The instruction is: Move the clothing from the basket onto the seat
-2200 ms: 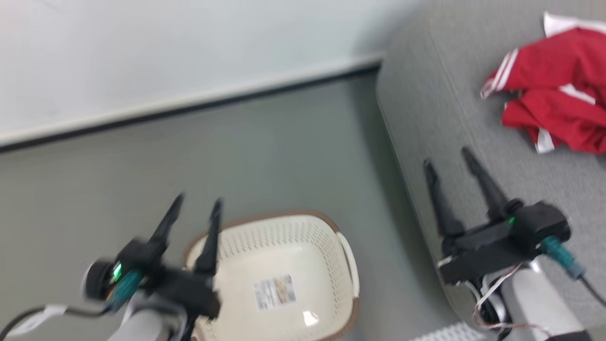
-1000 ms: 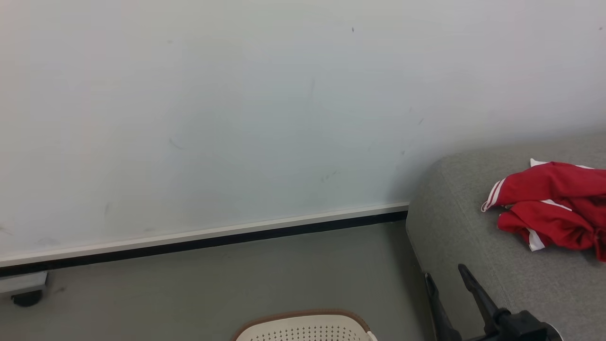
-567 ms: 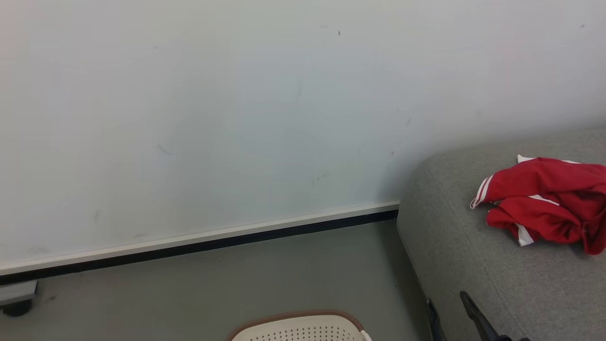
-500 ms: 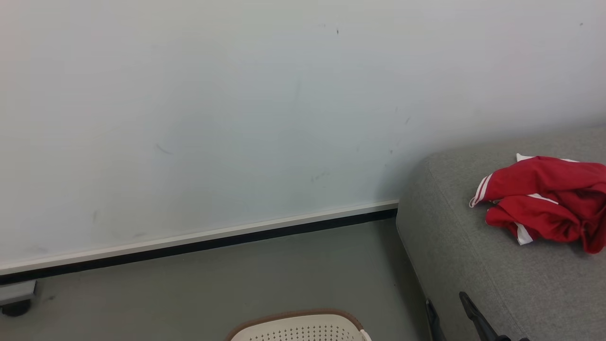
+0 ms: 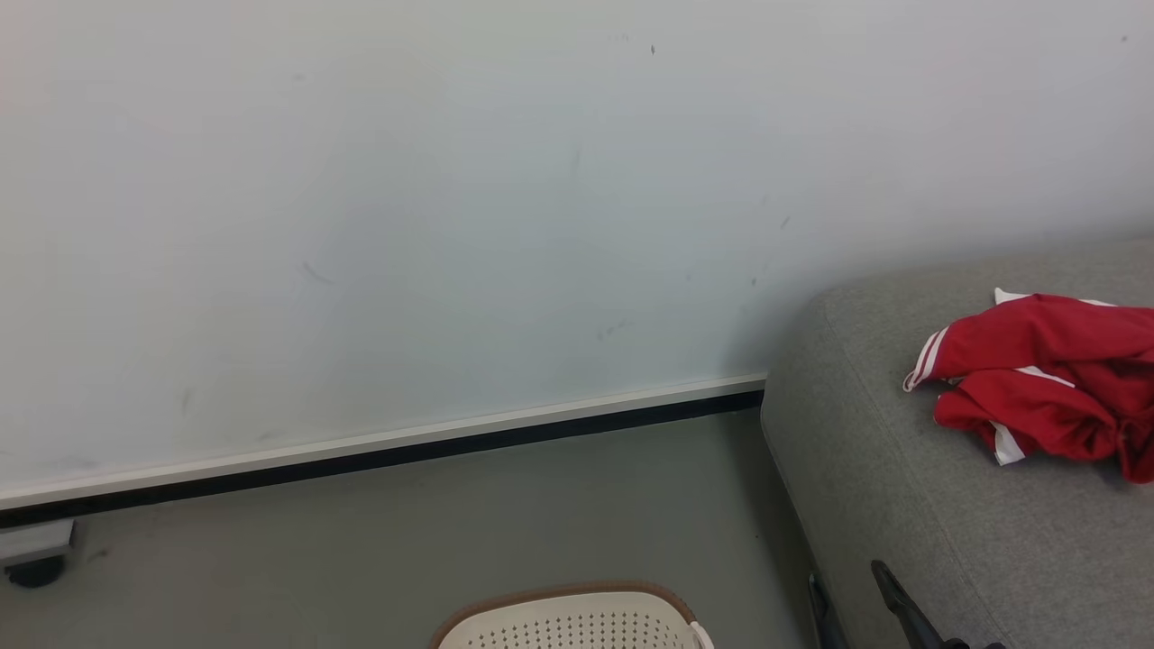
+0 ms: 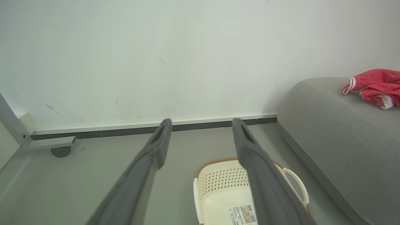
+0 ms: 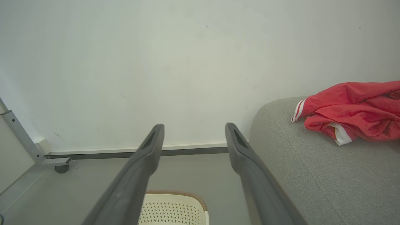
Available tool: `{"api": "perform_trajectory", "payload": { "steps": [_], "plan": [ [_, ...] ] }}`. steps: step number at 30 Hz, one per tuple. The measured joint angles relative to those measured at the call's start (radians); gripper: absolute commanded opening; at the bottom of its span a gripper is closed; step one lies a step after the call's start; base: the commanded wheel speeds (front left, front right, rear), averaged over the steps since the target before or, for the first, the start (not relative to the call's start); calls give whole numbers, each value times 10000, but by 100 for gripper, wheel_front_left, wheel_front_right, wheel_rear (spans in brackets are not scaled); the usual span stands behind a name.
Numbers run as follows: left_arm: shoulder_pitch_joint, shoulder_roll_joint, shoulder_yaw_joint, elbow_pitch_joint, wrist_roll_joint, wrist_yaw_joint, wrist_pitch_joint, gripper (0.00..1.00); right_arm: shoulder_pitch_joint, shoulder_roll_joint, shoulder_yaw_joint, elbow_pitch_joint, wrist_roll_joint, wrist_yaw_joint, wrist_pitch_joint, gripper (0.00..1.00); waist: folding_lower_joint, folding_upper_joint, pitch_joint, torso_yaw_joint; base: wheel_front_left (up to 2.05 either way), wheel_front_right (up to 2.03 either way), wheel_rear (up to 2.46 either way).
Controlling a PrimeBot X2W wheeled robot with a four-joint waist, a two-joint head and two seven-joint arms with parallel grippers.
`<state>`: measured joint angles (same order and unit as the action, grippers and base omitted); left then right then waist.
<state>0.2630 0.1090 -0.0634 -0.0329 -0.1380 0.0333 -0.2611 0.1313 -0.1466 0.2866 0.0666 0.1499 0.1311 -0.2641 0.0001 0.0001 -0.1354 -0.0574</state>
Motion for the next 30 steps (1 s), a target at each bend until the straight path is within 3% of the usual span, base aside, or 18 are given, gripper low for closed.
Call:
{"api": "perform_trajectory", "payload": {
  "steps": [15,16,22,30],
  "plan": [
    [-80,-265,184,-12,176,-405,0,100,8,-27,48,4,27,0,0,100,0,0,190,158,0,0,0],
    [-76,-272,184,12,180,-405,6,0,29,-19,50,54,29,0,2,0,0,0,193,161,0,0,0],
    [37,-339,155,545,65,-405,71,0,308,10,58,571,105,0,35,0,0,0,203,166,0,0,0],
    [-255,-378,184,890,-1452,-506,418,0,197,13,-288,732,1701,0,359,0,0,0,282,191,0,0,0]
  ]
}}
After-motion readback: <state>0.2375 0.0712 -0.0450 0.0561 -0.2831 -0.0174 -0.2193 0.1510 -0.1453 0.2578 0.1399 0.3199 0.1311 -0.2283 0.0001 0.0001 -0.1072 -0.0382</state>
